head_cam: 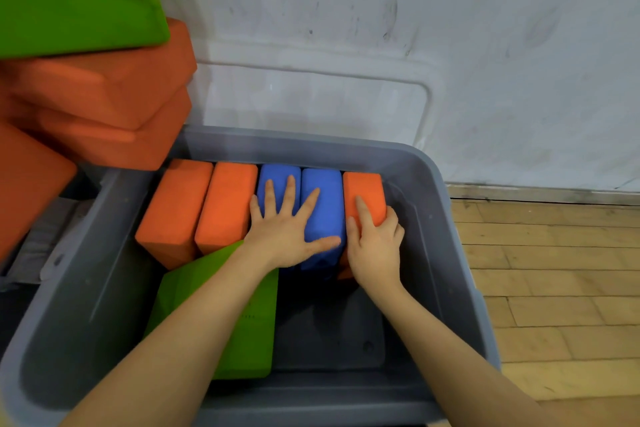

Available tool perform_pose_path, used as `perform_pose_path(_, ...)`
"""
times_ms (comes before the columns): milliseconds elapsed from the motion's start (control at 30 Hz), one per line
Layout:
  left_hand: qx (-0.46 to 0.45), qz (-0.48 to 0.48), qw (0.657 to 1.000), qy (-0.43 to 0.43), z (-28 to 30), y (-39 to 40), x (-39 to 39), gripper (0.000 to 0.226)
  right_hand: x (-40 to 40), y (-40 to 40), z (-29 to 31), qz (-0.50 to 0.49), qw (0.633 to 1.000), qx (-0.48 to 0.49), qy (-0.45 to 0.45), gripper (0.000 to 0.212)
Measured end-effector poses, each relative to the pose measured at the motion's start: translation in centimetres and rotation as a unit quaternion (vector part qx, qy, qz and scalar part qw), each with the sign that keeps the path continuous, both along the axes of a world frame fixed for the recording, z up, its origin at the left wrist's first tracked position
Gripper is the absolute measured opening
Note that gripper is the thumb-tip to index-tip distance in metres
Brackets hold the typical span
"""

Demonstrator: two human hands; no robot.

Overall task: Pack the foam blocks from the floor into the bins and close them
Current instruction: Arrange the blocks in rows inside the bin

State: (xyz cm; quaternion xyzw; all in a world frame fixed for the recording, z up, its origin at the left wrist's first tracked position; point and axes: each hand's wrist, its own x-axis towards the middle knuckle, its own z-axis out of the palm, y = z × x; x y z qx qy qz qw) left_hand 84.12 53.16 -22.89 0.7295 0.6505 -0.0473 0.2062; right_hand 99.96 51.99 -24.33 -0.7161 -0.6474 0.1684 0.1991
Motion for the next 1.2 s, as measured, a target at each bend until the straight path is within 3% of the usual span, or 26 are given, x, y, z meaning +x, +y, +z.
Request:
perform_pose_path(100, 0.009, -0.034, 0.999, 0.022, -0.1, -0.1, -0.1, 0.115, 0.4, -0.1, -0.1, 0.013, 1.000, -0.008, 0.019, 0.049)
perform_pose_path(300, 0.076, -0.040, 0.994, 0.066, -0.9, 0.1, 0.9, 0.097, 0.6, 0.0, -0.2, 0.020, 0.999, 0.008, 0.044, 0.045)
perform_pose_path(500, 0.051, -0.048, 0.997, 0.027, 0.3, -0.3, 0.2, 0.097, 0.4, -0.6, 0.4, 0.019, 0.995, -0.026, -0.089, 0.048)
perform_pose_path(567, 0.089, -0.044, 0.995, 0.004, 1.2, -0.5, -0.7, 0.076, 0.1, -1.1, 0.6, 0.025, 0.995, 0.004, -0.095, 0.048)
perform_pose_path(633, 0.200, -0.041, 0.979, -0.004, 2.0, -1.4, -1.6, 0.047, -0.5, -2.1, 0.7, 0.050, 0.995, 0.055, -0.074, 0.048)
perform_pose_path(733, 0.284, -0.033, 0.958, 0.006, 1.9, -4.1, -3.5, 0.043, -2.1, -4.3, 0.3, 0.144, 0.982, 0.116, -0.028, 0.049)
perform_pose_path(867, 0.210, 0.041, 0.977, 0.006, 1.3, -8.1, -6.4, 0.055, -3.7, -5.9, -0.8, 0.285, 0.953, 0.089, -0.059, 0.045)
perform_pose_path(933, 0.173, 0.094, 0.980, -0.025, 1.9, -9.5, -7.3, 0.074, -3.9, -5.9, -0.8, 0.297, 0.947, 0.094, -0.074, 0.046)
perform_pose_path(1033, 0.154, 0.088, 0.984, 0.003, 2.5, -11.3, -8.3, 0.096, -4.8, -6.1, -0.5, 0.303, 0.944, 0.101, -0.080, 0.049)
perform_pose_path(1200, 0.164, 0.098, 0.980, -0.058, 3.2, -13.1, -11.0, 0.085, -8.2, -6.2, 0.9, 0.334, 0.937, 0.091, -0.054, 0.054)
